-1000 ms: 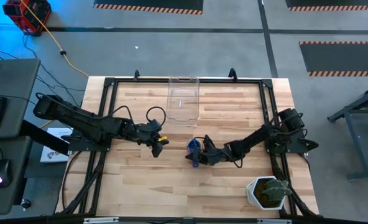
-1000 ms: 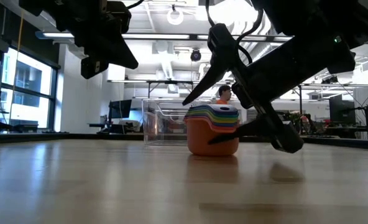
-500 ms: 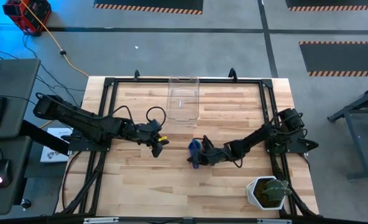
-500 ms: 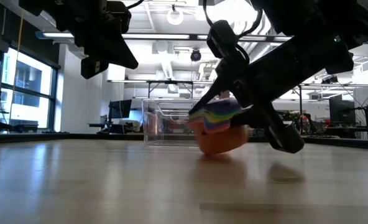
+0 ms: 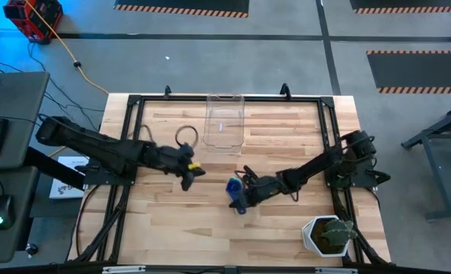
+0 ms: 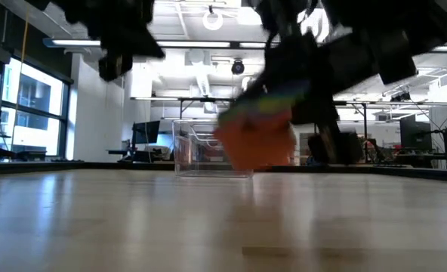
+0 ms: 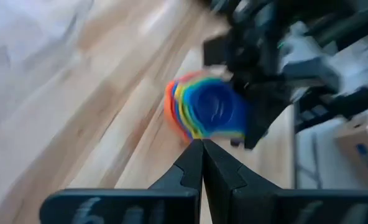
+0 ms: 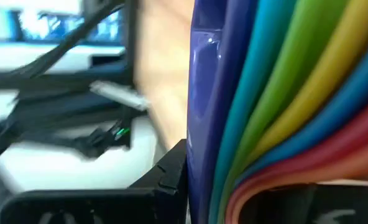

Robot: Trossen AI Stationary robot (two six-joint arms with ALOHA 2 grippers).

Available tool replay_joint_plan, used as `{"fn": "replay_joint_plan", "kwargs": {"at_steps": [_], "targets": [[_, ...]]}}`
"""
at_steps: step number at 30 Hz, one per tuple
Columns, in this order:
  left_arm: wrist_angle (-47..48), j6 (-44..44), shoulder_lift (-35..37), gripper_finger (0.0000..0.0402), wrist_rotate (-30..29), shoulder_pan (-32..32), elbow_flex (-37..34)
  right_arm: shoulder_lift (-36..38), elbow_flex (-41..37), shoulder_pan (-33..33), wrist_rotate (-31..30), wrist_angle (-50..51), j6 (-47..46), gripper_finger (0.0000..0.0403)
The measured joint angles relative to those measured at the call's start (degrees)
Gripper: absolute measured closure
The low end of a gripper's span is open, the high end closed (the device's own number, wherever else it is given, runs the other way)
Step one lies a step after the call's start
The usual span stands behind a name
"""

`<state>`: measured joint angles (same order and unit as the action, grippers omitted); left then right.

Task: Nest measuring cups in basket
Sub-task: Put the nested measuring cups into the transparent bin

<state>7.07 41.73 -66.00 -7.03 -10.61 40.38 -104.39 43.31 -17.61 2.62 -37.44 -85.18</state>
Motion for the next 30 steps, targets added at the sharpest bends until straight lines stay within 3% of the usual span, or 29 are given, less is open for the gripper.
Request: {"fn": "replay_joint_plan", "kwargs": {"at_steps": [7,13,17,22,25,30], "targets": [[0.1,-6.3,11.3,0.0402,-4.2,3.2,1.6,9.3,0.1,4.7,3.6,-2.4,7.4,0.0337],[0.6,-6.4,14.9,0.0401,-6.3,5.4,1.6,12.2,6.9,14.8,8.4,0.2,13.1,0.0337],[0.3,-6.4,14.3,0.0401,-6.3,5.7,1.6,10.1,18.9,22.4,14.3,10.7,21.9,0.0337],[0.1,-7.1,13.8,0.0402,-6.1,5.7,1.6,4.3,31.9,29.7,16.9,27.8,31.6,0.0337],[0.3,-7.6,16.1,0.0401,-5.5,5.7,1.6,1.9,34.2,33.3,17.1,30.8,32.5,0.0337],[-1.0,-10.0,21.4,0.0401,-6.2,5.7,1.9,-1.0,33.9,38.7,17.5,26.8,24.6,0.0337]]}}
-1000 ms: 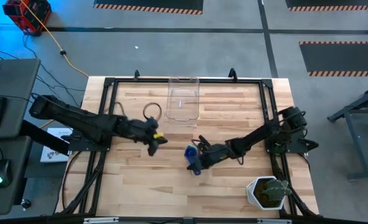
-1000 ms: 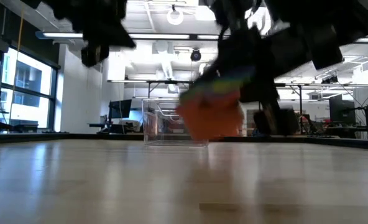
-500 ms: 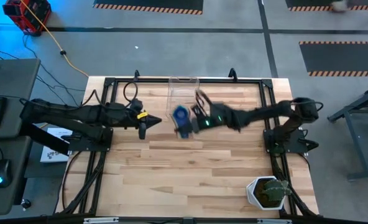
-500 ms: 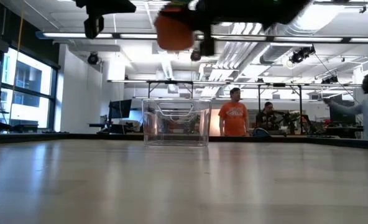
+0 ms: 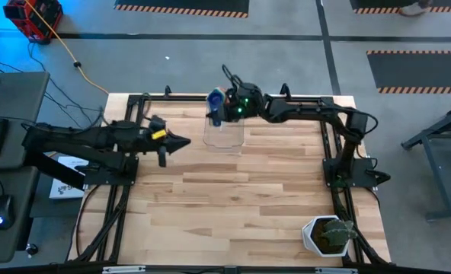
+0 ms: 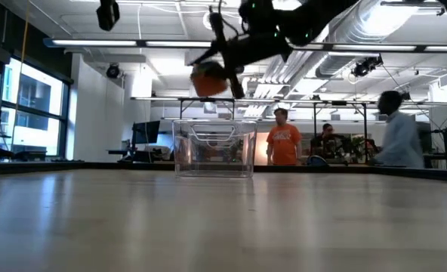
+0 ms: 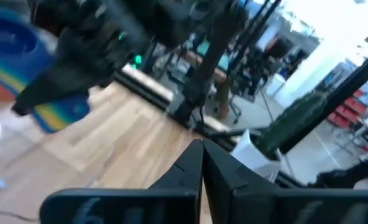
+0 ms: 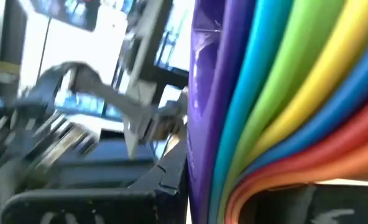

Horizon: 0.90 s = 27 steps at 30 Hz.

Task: Nest measuring cups in basket
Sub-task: Put the nested measuring cups into the transparent bin

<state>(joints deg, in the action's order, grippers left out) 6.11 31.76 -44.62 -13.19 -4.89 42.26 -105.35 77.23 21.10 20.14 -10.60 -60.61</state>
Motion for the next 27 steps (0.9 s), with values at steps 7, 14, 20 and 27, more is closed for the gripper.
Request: {"fn": "replay_joint_plan", "kwargs": {"at_steps": [7,14,20,27], "targets": [[0.2,-2.3,4.8,0.0402,-2.5,0.4,0.0,-8.6,0.0,2.4,6.9,-5.6,-11.2,0.0337],[0.0,-2.7,6.2,0.0401,-2.4,0.4,0.0,-12.9,-0.2,4.6,6.1,-6.8,-17.8,0.0337],[0.1,-3.0,6.2,0.0401,-2.6,0.4,0.0,-14.7,-0.1,6.1,5.0,-7.3,-22.4,0.0337],[0.1,-3.0,6.2,0.0401,-2.6,0.4,0.0,-19.7,2.8,6.7,4.8,-9.6,-26.1,0.0337]]}}
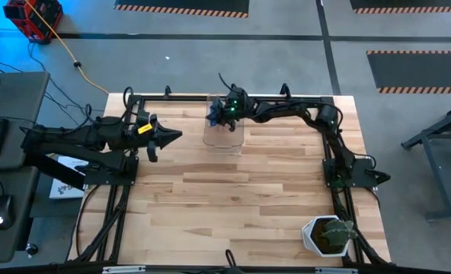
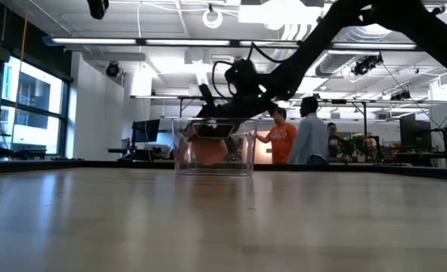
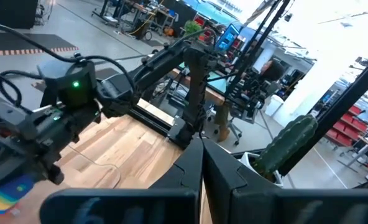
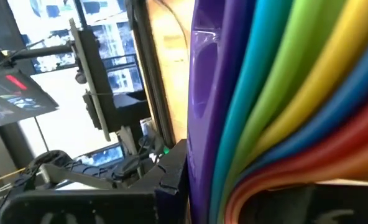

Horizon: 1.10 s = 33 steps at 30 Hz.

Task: Nest measuring cups in basket
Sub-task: Put the nested measuring cups into the transparent bin

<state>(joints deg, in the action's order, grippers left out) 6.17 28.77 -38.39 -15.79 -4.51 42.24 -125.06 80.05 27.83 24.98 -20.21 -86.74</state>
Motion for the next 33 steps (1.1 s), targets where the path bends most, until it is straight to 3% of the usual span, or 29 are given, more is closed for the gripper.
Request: {"fn": "replay_joint_plan", "kwargs": {"at_steps": [6,16,33], "targets": [[0.0,0.1,0.0,0.0401,0.0,0.0,0.0,-0.9,0.9,-0.1,0.9,-0.4,-0.3,0.033],[0.0,0.5,0.0,0.0402,0.0,0.0,0.0,-0.9,0.9,-0.9,-4.5,2.1,-1.3,0.0311],[0.0,1.0,0.0,0.0402,-0.5,0.0,0.0,-0.8,0.9,-0.4,-1.8,3.4,-2.8,0.0193]]}}
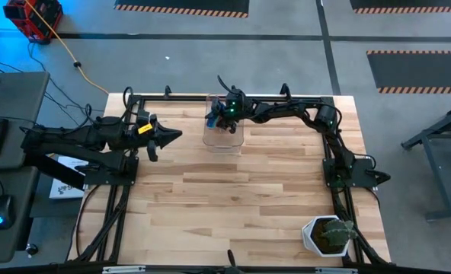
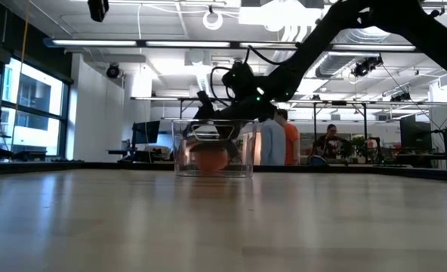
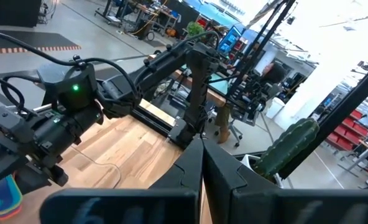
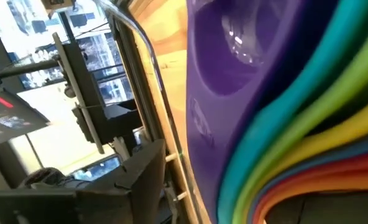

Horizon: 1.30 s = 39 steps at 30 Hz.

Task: Nest measuring cups in basket
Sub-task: Put the nested measuring cups into the transparent bin

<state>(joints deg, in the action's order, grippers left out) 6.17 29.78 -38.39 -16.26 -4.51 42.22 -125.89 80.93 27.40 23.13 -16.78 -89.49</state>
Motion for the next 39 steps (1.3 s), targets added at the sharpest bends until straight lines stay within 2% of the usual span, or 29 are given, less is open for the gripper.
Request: {"fn": "replay_joint_plan", "kwargs": {"at_steps": [6,22,32,39], "targets": [[0.0,0.0,0.0,0.0402,0.0,0.0,0.0,0.0,1.7,-0.3,-0.2,3.6,-2.5,0.0185],[0.4,-1.0,0.0,0.0401,0.0,0.0,0.0,0.0,17.6,-0.4,-6.5,39.3,10.1,0.0185],[0.4,-1.4,0.0,0.0401,0.3,0.0,0.0,0.0,19.3,-0.4,-6.0,41.0,12.3,0.0185],[0.4,-1.4,0.0,0.0402,0.5,0.0,0.0,0.0,19.4,-0.4,-6.0,46.4,13.0,0.0185]]}}
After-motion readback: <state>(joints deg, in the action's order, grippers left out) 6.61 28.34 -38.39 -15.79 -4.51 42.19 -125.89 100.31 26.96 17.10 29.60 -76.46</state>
